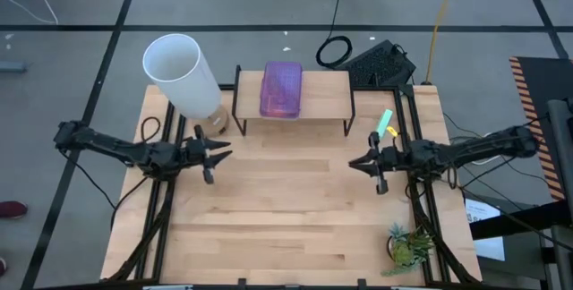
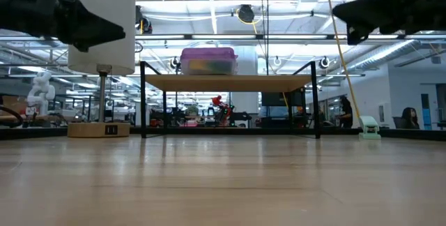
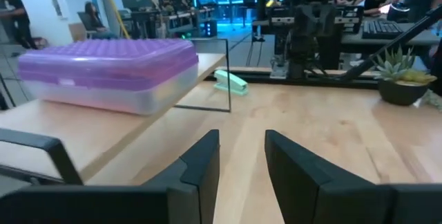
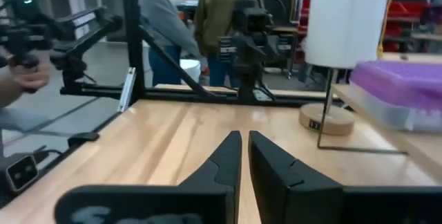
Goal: Pack school essentials
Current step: Return to Home Position
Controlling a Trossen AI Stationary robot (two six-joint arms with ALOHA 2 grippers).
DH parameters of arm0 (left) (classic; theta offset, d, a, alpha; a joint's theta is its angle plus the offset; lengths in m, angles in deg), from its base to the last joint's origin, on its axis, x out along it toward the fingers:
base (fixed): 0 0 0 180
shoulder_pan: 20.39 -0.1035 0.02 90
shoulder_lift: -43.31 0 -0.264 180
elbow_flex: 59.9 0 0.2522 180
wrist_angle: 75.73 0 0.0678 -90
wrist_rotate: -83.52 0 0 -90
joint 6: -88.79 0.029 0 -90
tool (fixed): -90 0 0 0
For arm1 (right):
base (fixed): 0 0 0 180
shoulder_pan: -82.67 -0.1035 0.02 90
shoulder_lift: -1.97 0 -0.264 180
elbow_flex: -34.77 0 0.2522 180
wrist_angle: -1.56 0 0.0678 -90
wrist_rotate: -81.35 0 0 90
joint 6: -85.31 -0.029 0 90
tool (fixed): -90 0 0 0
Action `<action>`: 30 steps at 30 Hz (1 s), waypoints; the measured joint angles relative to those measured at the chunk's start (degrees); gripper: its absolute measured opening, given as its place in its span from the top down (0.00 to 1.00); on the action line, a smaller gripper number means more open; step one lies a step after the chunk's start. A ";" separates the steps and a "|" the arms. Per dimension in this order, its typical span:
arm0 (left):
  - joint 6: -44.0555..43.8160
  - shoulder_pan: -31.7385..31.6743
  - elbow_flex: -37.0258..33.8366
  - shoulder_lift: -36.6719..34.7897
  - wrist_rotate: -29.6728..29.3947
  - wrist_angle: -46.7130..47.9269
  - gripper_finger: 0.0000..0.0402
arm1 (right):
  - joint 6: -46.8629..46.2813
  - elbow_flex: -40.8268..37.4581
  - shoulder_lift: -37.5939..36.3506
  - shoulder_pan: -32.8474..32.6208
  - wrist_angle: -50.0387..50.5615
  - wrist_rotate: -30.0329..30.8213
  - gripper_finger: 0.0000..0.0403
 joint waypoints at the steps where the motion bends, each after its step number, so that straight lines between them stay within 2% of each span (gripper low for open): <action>1: 0.36 -0.12 0.00 -1.26 0.00 1.21 0.70 | 0.89 0.00 -1.22 0.15 0.89 -0.39 0.95; 6: 0.81 -1.54 0.00 -6.94 0.83 7.94 0.70 | 2.42 0.00 -7.78 0.95 7.41 -1.54 0.95; 15: 1.20 -4.53 0.02 -13.64 7.55 18.17 0.70 | 3.44 0.00 -16.98 0.98 16.88 -1.54 0.95; 19: 1.11 -7.18 0.02 -16.06 12.92 21.07 0.70 | 3.74 0.00 -20.24 0.98 20.23 -1.54 0.95; 23: 1.20 -10.30 -1.18 -16.42 16.89 18.69 0.70 | 4.42 -1.12 -23.19 0.96 20.81 -1.54 0.95; 27: 0.53 -14.17 -6.25 -16.28 22.00 11.59 0.70 | 4.86 -2.95 -26.23 0.96 20.98 -1.54 0.95; 30: -0.48 -17.33 -6.25 -15.85 24.92 12.16 0.70 | 4.86 -3.69 -28.36 0.96 20.96 -1.54 0.95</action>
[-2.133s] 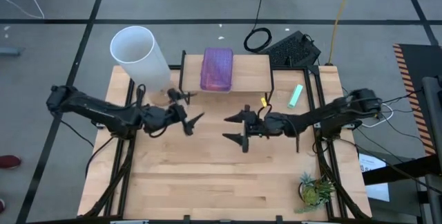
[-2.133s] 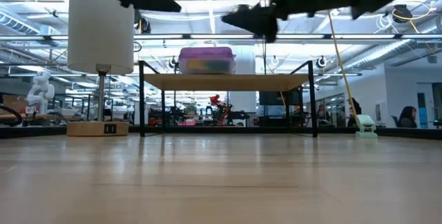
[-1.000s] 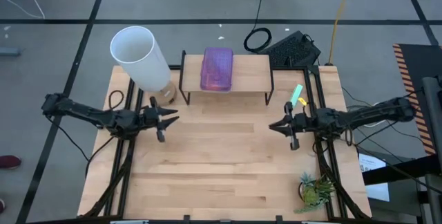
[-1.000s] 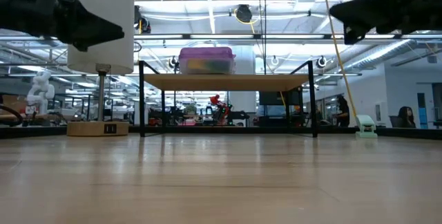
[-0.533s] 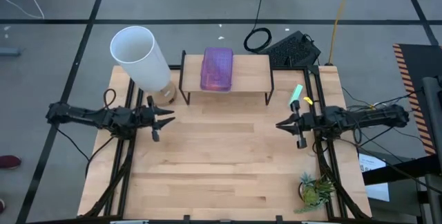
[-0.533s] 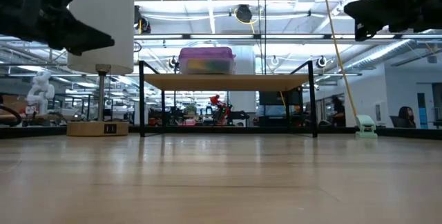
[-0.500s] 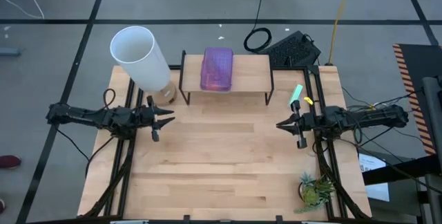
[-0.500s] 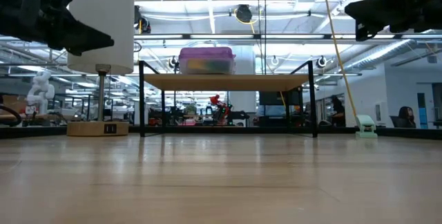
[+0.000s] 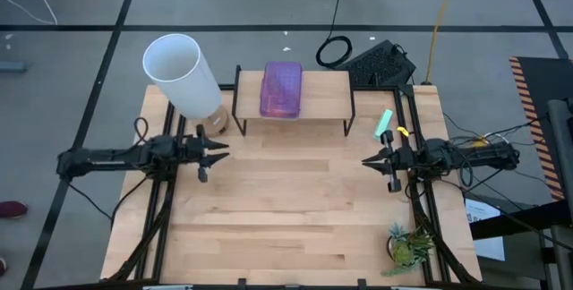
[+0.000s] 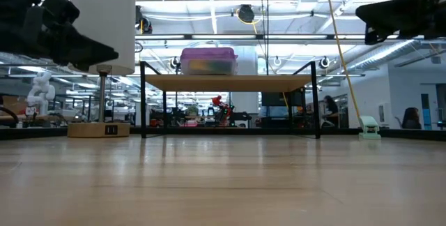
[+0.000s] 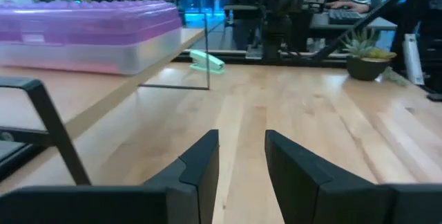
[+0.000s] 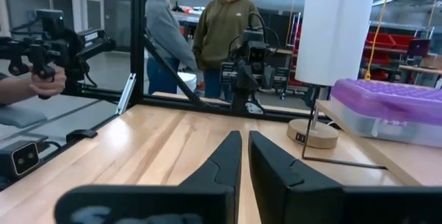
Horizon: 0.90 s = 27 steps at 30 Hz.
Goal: Pack school essentials
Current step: Return to Home Position
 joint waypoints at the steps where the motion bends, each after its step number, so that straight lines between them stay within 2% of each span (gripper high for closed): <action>1: -0.03 -0.84 0.00 0.00 1.59 0.04 0.70 | 0.00 -0.23 -0.62 0.00 0.19 0.00 0.95; 6: 0.04 -4.07 0.00 -0.06 6.26 1.16 0.70 | 0.19 -1.69 -2.07 0.00 1.26 -0.14 0.95; 15: 0.76 -5.63 5.03 -1.36 6.59 13.15 0.70 | -0.74 -1.74 -2.08 0.00 4.71 -0.15 0.95; 19: 0.64 -5.63 3.46 -3.77 7.53 12.65 0.70 | -1.69 -1.66 -2.09 0.00 5.18 -0.14 0.95; 27: 0.64 -5.57 0.00 -3.89 8.36 3.32 0.70 | -1.23 -2.16 -2.10 0.00 2.65 0.15 0.95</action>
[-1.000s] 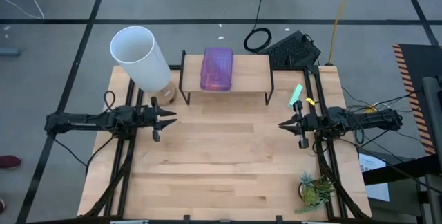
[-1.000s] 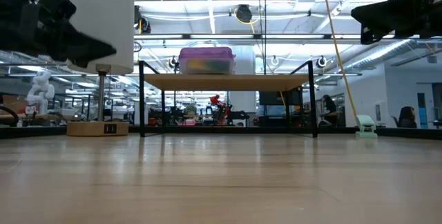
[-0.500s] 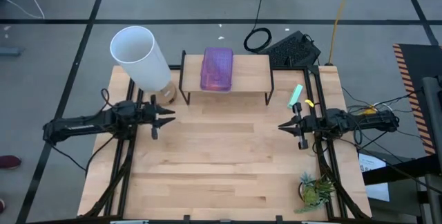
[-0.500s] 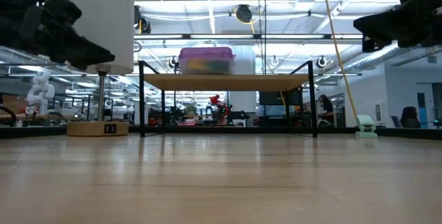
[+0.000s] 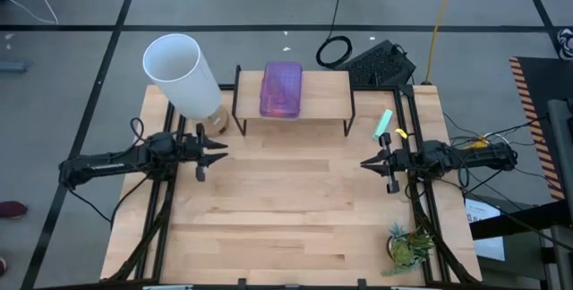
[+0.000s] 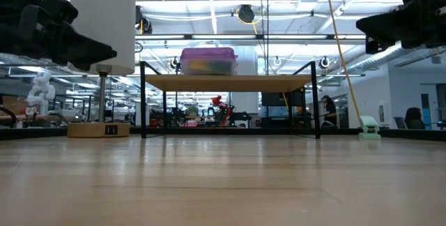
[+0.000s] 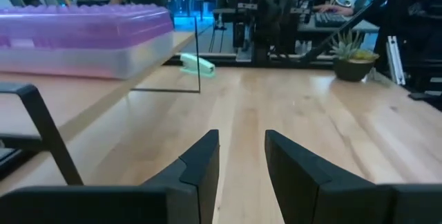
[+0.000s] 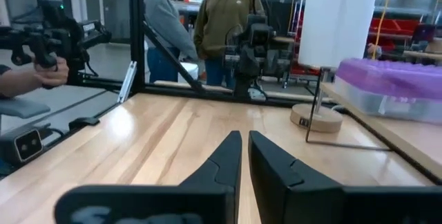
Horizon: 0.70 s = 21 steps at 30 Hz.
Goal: Pack school essentials
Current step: Return to Home Position
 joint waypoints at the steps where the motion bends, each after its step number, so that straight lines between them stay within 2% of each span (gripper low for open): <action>1: 0.03 0.00 0.00 0.53 -0.08 0.01 0.70 | 0.50 -0.62 0.03 0.00 -1.30 -0.03 0.95; 3: 0.15 0.00 0.00 1.16 -0.24 0.06 0.70 | 1.46 -2.18 -0.01 0.06 -5.12 0.24 0.95; 10: -0.45 0.00 0.00 3.90 -3.70 0.21 0.70 | -0.65 -2.29 1.43 1.07 -1.91 7.90 0.95; 16: 0.20 0.00 0.00 4.68 -4.78 0.03 0.70 | -7.86 -2.37 2.00 1.07 -1.73 7.44 0.95; 21: -0.15 0.00 0.00 4.68 -4.90 -0.14 0.70 | -9.50 -2.41 1.98 1.07 -2.36 7.46 0.95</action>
